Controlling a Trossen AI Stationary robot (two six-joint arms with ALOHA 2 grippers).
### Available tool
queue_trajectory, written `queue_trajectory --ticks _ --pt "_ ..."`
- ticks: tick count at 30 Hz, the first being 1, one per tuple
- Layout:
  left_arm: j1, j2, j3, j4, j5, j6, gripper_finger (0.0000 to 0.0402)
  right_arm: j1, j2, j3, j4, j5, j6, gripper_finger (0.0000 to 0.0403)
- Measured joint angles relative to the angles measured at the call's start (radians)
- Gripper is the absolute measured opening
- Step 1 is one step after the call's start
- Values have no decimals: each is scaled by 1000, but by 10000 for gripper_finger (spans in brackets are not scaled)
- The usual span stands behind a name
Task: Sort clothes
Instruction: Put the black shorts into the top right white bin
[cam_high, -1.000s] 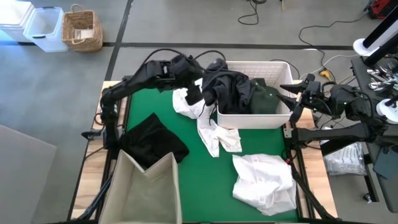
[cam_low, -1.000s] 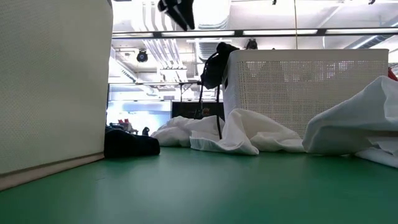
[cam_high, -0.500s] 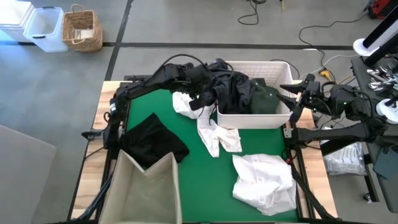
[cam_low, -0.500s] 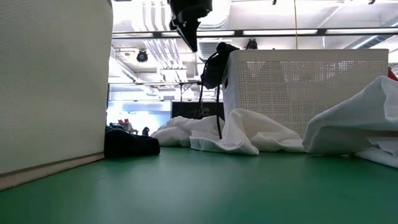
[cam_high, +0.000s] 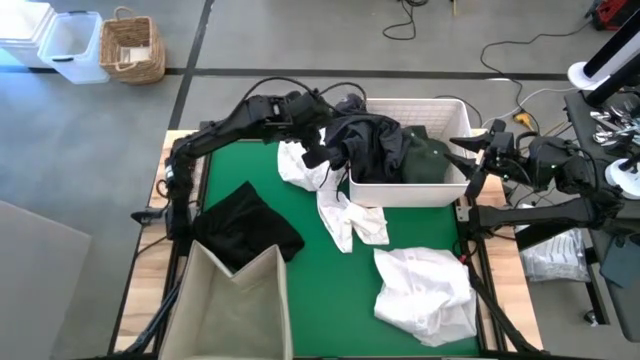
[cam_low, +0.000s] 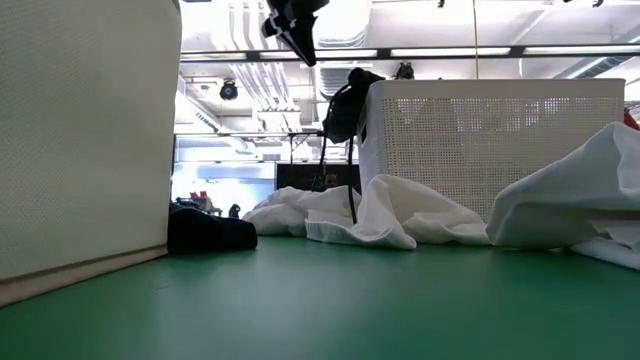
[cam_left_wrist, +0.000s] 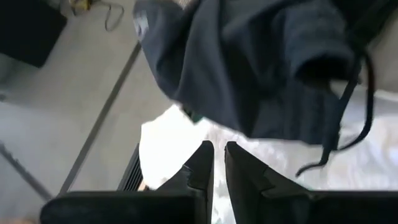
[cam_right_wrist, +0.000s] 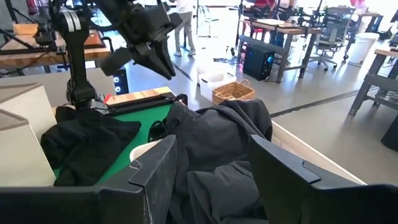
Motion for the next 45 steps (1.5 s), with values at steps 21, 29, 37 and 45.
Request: queue_trajectory --ticks 21,29,37,45 --pt "-10 -393 -958 939 2 -235 21 0 0 0 14 0 8 192" --pt "20 -316 -989 934 -2 -265 20 0 0 0 14 0 25 192" --pt "23 -213 -956 943 23 -255 20 0 0 0 14 0 27 192" --pt "22 -174 -870 940 26 -199 20 0 0 0 13 0 27 192"
